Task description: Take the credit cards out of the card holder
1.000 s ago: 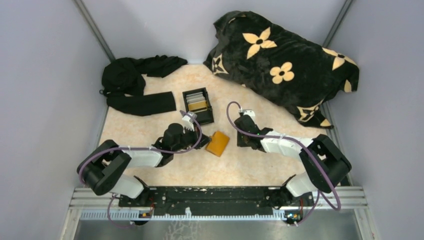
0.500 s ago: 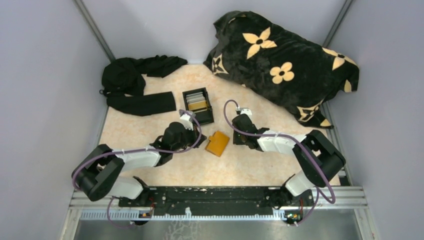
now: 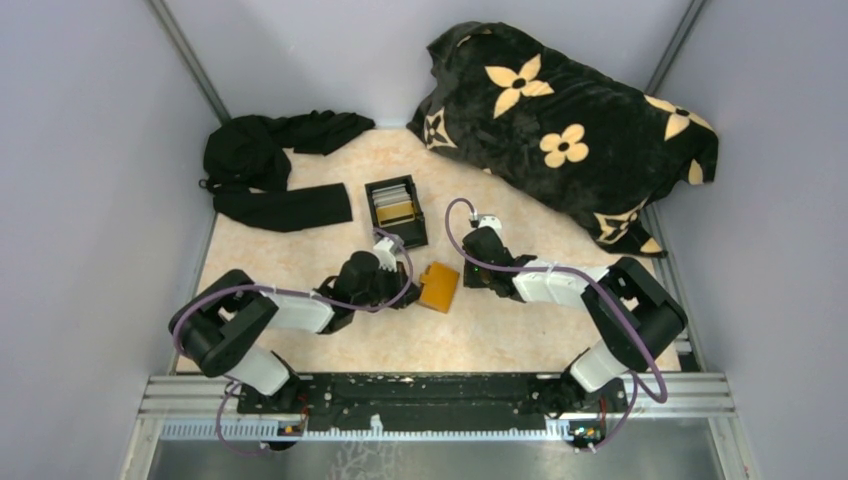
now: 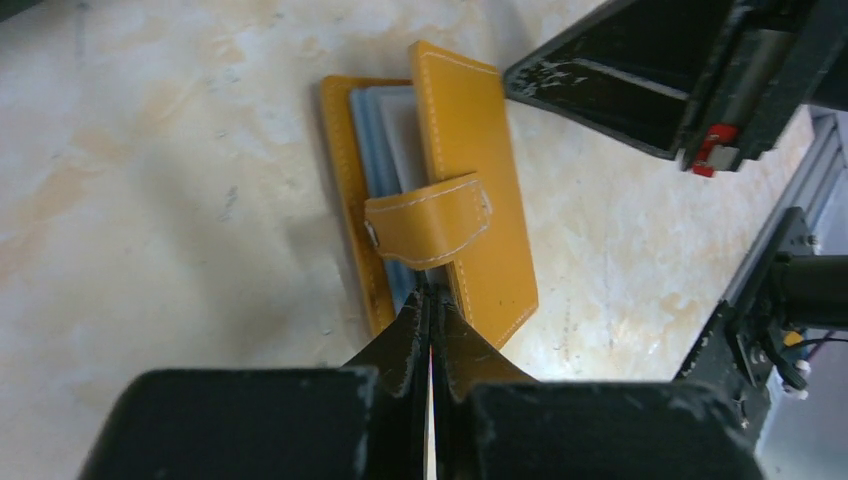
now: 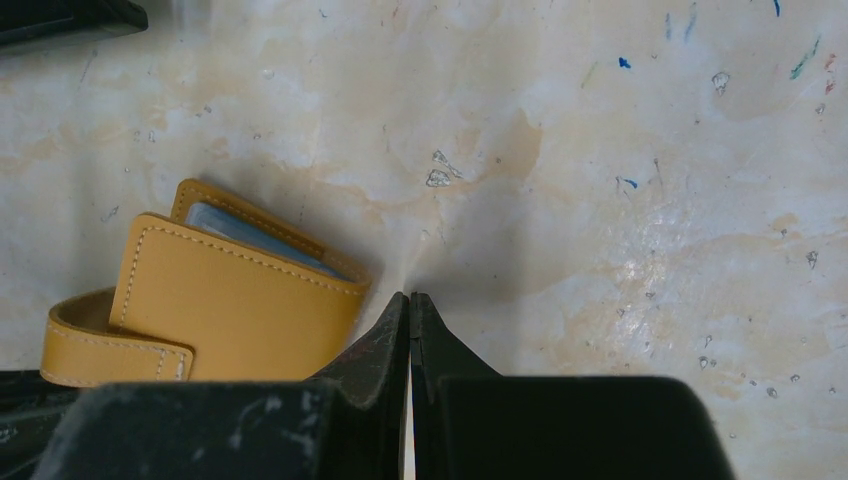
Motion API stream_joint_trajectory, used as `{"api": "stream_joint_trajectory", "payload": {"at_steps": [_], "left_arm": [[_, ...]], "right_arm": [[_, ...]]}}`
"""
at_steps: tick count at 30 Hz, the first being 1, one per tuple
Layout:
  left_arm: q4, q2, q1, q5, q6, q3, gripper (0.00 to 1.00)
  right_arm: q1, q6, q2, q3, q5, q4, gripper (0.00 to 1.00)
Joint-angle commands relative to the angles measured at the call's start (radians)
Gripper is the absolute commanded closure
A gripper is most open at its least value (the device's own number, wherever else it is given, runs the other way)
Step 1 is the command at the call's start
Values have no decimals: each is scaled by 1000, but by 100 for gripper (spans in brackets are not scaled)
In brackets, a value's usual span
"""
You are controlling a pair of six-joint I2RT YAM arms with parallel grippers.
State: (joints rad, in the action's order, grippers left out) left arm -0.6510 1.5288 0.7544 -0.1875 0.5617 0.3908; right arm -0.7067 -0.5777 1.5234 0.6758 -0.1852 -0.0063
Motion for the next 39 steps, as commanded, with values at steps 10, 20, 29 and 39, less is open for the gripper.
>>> {"api": "stream_joint_trajectory", "payload": {"at_steps": [10, 20, 29, 39], "left_arm": [[30, -14, 50, -35, -28, 135, 100], [46, 128, 97, -89, -40, 260, 58], [85, 225, 127, -87, -52, 342, 1], [291, 352, 131, 33, -128, 570, 1]], "right_arm": [[-13, 9, 46, 8, 24, 2, 100], [-14, -5, -98, -42, 9, 39, 100], [4, -124, -351, -93, -241, -86, 100], [5, -103, -490, -126, -262, -109, 100]]}}
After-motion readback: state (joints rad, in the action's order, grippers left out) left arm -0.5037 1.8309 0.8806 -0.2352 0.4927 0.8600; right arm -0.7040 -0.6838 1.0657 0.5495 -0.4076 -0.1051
